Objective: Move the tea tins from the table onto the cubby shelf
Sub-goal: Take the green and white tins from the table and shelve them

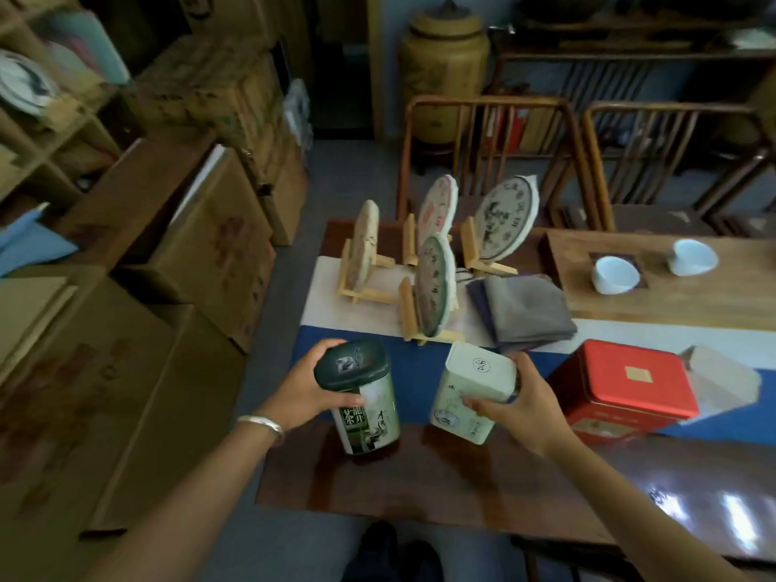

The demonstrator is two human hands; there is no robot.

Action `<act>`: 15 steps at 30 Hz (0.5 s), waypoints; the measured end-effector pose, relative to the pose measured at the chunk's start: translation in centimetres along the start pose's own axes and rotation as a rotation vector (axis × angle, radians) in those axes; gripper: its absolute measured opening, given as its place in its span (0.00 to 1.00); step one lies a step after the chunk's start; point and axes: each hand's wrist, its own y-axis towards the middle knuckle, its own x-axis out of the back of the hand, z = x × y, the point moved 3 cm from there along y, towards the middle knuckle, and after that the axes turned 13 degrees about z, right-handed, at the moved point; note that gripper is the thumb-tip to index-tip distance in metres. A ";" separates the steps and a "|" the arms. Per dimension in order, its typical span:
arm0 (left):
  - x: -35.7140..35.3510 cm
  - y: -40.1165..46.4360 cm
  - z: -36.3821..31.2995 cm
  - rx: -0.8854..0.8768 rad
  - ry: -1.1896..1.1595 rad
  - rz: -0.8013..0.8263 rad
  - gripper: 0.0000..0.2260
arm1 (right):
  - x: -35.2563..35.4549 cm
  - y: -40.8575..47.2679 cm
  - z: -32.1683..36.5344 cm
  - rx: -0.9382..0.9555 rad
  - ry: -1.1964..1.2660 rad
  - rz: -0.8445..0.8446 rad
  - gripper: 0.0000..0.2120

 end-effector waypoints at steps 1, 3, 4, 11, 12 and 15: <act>0.9 -1.4 0.0 0.012 -0.020 -0.035 0.34 | -0.3 0.1 0.6 0.024 0.047 0.027 0.29; 2.8 -4.7 -0.2 0.035 -0.070 -0.114 0.35 | -1.3 0.6 2.5 0.073 0.091 0.101 0.30; 3.7 -6.4 -0.5 0.037 -0.091 -0.155 0.35 | -1.9 1.0 3.8 0.107 0.093 0.146 0.29; 9.0 -20.8 -1.4 0.017 -0.158 -0.551 0.33 | -10.7 2.3 16.0 0.420 0.077 0.418 0.27; 9.5 -23.1 -1.4 0.015 -0.165 -0.629 0.32 | -12.3 2.0 17.7 0.453 0.081 0.449 0.26; 10.9 -30.4 -1.3 0.016 -0.203 -0.839 0.32 | -17.3 0.3 22.9 0.554 0.094 0.568 0.25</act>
